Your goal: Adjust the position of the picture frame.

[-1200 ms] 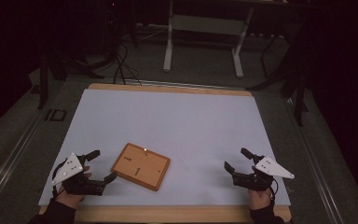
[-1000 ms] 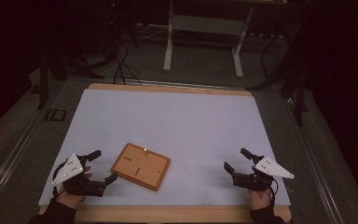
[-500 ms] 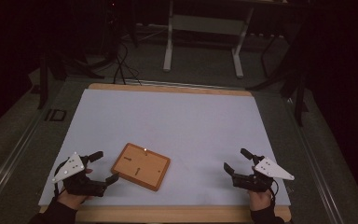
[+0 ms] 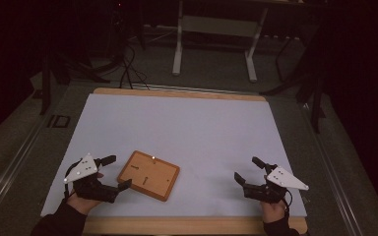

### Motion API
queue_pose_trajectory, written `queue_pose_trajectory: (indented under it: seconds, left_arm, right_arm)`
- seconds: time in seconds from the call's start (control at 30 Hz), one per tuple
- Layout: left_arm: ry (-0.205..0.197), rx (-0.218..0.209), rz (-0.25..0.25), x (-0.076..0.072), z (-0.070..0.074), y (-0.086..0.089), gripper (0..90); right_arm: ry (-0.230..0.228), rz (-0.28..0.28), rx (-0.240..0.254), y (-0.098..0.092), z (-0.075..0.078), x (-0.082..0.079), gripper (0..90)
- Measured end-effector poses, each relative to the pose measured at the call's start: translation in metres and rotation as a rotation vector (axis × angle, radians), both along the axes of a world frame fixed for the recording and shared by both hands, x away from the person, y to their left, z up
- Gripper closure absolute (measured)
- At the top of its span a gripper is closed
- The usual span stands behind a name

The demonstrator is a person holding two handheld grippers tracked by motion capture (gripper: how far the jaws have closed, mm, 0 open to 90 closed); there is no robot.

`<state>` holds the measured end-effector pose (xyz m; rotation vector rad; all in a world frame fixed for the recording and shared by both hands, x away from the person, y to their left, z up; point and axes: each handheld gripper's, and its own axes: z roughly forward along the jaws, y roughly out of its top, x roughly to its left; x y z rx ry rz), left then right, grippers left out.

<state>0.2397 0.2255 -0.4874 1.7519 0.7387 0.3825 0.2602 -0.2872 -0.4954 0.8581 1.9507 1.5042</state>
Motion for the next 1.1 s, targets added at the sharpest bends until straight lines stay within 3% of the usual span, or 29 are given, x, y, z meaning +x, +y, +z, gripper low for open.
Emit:
queue_pose_trajectory:
  seconds: [0.37,0.53,0.63,0.8,1.1]
  left_arm:
    - [-0.003,0.042,-0.030,0.018,0.006,-0.013,0.4]
    - [0.013,0.048,-0.049,0.030,0.005,-0.019,1.1]
    - [0.023,0.057,-0.067,0.039,0.002,-0.024,4.9]
    - [0.036,0.121,-0.072,0.050,-0.007,-0.033,12.7]
    - [0.099,0.211,-0.078,0.068,-0.024,-0.052,31.3]
  right_arm:
    - [-0.005,0.016,-0.008,0.001,0.001,-0.001,13.2]
    - [-0.003,0.021,0.004,0.000,0.001,-0.001,12.9]
    - [-0.001,0.019,0.004,0.000,0.001,0.000,12.5]
    - [0.001,0.023,0.008,0.000,0.000,0.000,12.5]
    - [0.013,0.032,0.011,-0.001,-0.001,0.001,12.5]
